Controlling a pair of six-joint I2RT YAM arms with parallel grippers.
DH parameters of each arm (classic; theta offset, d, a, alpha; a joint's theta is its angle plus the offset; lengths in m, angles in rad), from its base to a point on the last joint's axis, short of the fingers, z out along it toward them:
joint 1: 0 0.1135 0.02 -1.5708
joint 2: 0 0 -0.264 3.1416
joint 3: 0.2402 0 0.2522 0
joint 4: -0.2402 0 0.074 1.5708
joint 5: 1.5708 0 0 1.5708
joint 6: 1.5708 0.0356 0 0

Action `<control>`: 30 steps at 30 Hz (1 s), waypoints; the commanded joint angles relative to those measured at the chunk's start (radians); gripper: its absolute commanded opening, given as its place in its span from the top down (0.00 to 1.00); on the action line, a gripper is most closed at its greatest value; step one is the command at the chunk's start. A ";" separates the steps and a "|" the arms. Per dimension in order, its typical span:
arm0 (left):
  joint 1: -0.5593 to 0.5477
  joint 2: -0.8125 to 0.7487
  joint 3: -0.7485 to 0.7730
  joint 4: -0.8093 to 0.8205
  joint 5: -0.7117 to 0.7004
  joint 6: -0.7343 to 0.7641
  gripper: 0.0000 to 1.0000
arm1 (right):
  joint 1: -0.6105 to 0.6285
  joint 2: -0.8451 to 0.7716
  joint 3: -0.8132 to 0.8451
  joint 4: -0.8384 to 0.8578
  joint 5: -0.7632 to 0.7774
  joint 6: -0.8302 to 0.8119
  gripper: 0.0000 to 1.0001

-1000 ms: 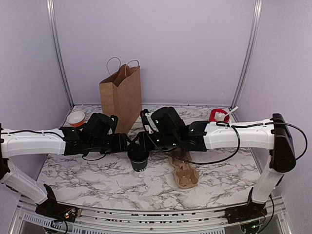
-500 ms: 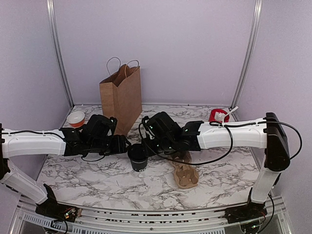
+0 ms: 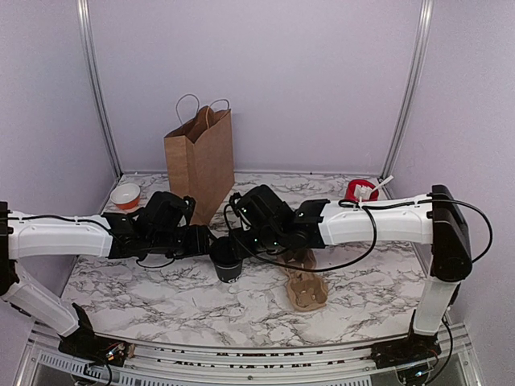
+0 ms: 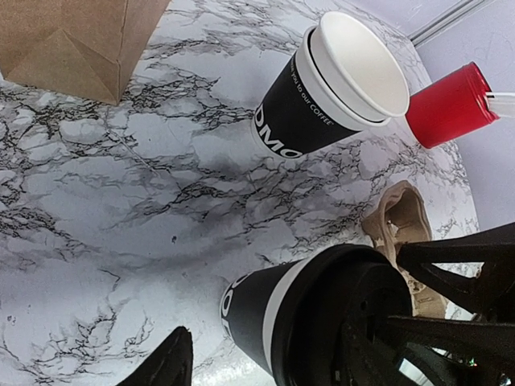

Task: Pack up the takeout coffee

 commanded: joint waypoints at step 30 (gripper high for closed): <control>0.007 0.081 0.037 -0.033 0.009 0.061 0.37 | 0.027 -0.085 -0.052 -0.002 -0.083 0.038 0.54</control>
